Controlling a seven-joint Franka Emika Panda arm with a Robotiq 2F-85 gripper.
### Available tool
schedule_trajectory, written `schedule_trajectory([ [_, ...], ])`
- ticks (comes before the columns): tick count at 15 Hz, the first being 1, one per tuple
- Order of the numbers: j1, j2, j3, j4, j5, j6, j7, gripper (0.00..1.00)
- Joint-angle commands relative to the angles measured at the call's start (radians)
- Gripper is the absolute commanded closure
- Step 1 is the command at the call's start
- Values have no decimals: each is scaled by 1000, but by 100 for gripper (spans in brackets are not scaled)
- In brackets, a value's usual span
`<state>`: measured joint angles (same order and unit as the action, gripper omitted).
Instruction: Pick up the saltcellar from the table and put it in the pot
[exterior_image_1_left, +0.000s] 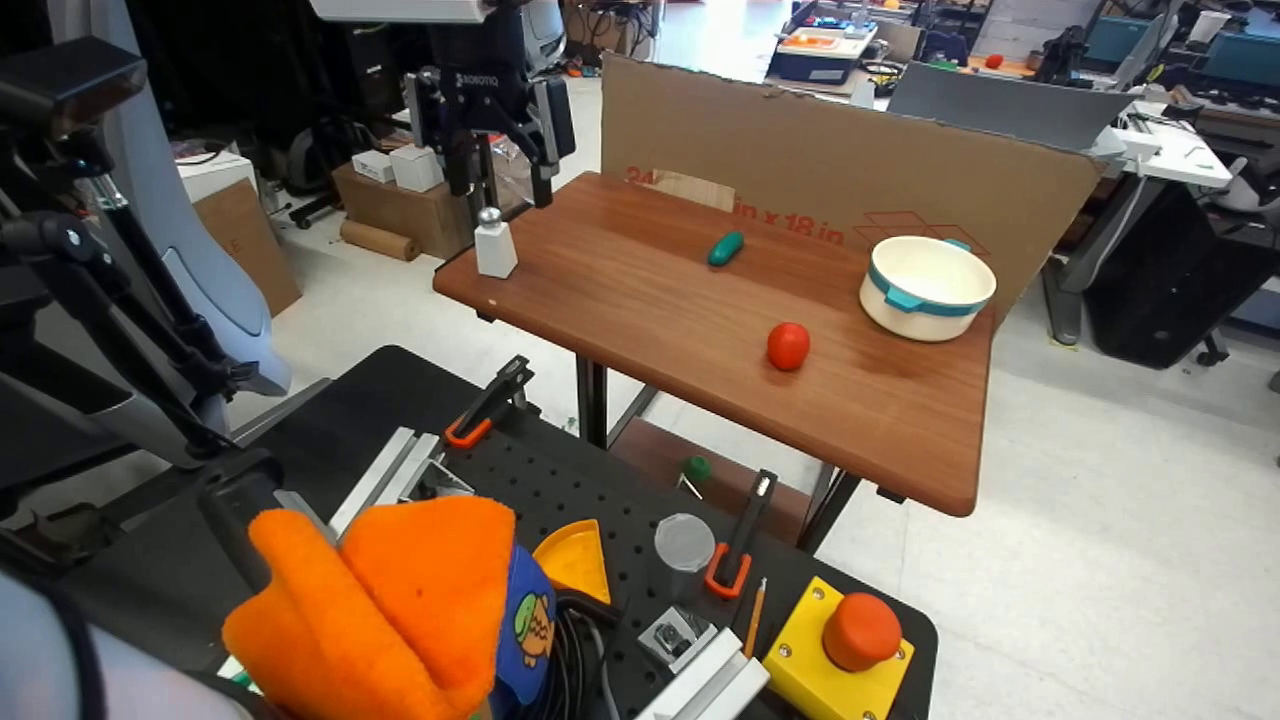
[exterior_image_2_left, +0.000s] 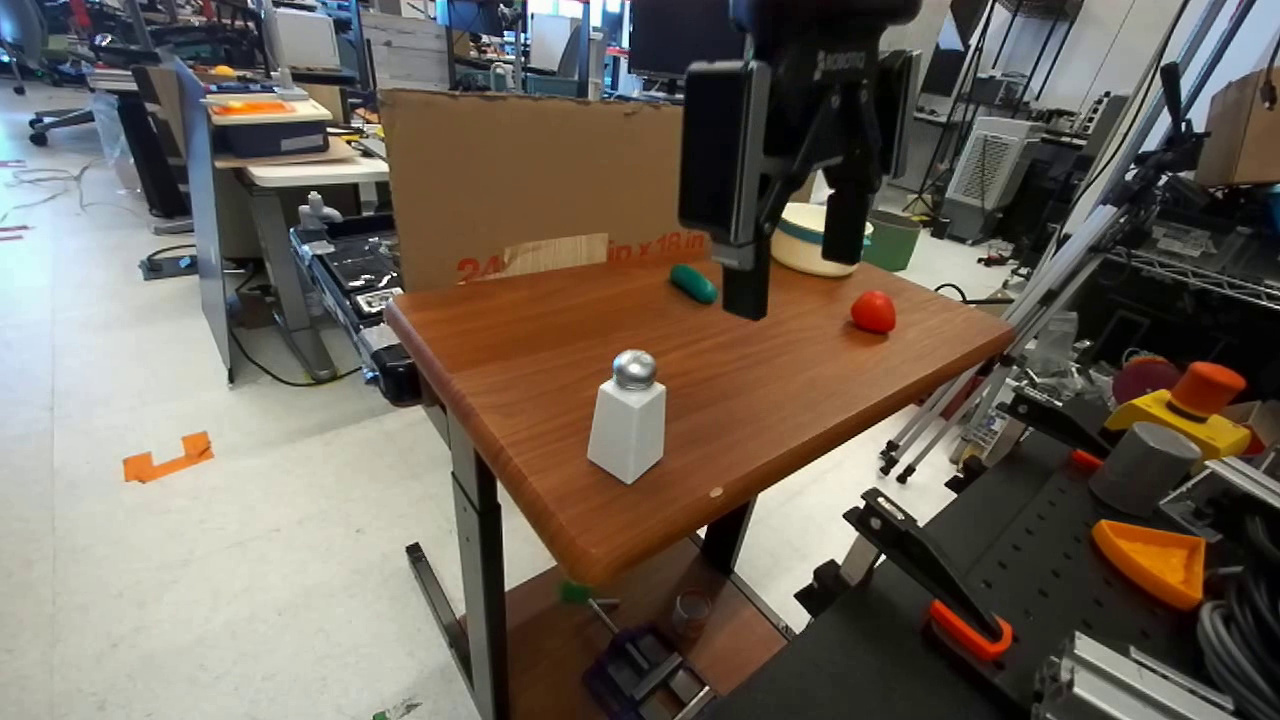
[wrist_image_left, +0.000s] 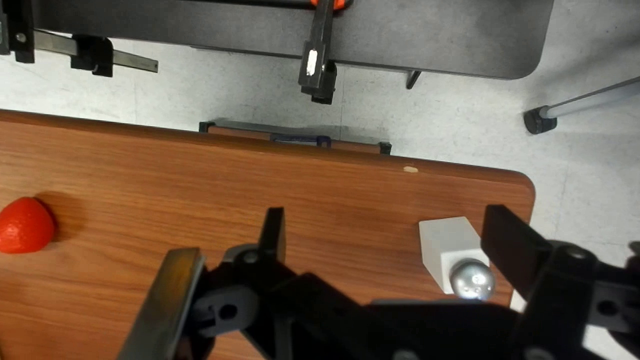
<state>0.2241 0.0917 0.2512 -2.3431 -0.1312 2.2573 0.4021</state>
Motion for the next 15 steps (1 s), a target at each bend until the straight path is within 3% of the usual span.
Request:
schedule_trajectory([
  [1, 41, 127, -14, 101, -63, 4, 62, 0],
  [10, 158, 336, -68, 263, -96, 10, 123, 0],
  [11, 169, 350, -77, 276, -100, 12, 132, 20],
  [15, 206, 386, -112, 316, -116, 3, 175, 48],
])
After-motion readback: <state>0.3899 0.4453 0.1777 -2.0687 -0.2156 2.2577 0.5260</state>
